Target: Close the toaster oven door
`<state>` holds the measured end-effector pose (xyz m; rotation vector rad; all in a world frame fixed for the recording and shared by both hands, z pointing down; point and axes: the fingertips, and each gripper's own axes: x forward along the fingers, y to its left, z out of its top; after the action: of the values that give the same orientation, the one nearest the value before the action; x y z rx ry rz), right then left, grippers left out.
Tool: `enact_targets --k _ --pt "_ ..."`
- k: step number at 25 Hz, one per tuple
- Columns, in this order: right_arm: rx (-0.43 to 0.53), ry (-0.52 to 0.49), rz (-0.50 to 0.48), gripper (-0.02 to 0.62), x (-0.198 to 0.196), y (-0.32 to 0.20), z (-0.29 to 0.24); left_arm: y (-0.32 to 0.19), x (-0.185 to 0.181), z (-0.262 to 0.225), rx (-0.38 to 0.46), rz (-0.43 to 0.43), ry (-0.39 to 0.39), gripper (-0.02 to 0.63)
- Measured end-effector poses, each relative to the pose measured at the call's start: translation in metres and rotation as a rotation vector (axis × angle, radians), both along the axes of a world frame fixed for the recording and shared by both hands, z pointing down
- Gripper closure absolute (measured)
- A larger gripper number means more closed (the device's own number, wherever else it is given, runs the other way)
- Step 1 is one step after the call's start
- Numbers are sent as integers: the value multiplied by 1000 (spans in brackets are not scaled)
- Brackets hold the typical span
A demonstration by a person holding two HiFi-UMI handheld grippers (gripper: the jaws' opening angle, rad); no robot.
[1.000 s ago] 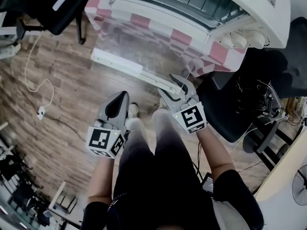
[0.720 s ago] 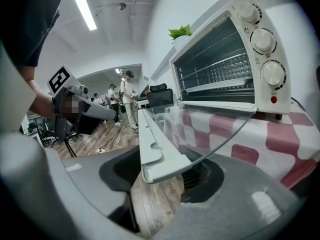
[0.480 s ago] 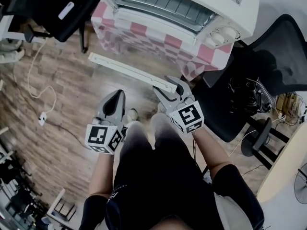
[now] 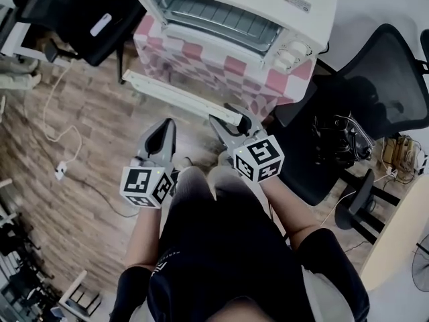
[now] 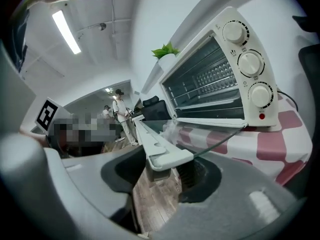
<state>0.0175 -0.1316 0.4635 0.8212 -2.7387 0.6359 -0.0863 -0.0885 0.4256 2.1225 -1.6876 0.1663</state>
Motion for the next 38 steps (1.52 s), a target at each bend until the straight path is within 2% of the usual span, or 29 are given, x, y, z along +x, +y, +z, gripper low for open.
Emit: enact_targets --k 4,9,13,20,38 --pt "-24 -26 23 416 0 -4 -12 -13 4 -12 26 17 4 588" --pt "-82 -78 48 433 3 -14 -30 -29 15 -26 45 103 24 589" --pt "-120 -103 86 436 6 -23 -45 -41 11 -40 75 151 15 588" --pt "-145 -155 134 436 12 -39 -73 -61 -2 -58 113 171 15 588" --pt "-272 -338 188 443 24 -85 -122 -105 6 -101 222 203 30 589"
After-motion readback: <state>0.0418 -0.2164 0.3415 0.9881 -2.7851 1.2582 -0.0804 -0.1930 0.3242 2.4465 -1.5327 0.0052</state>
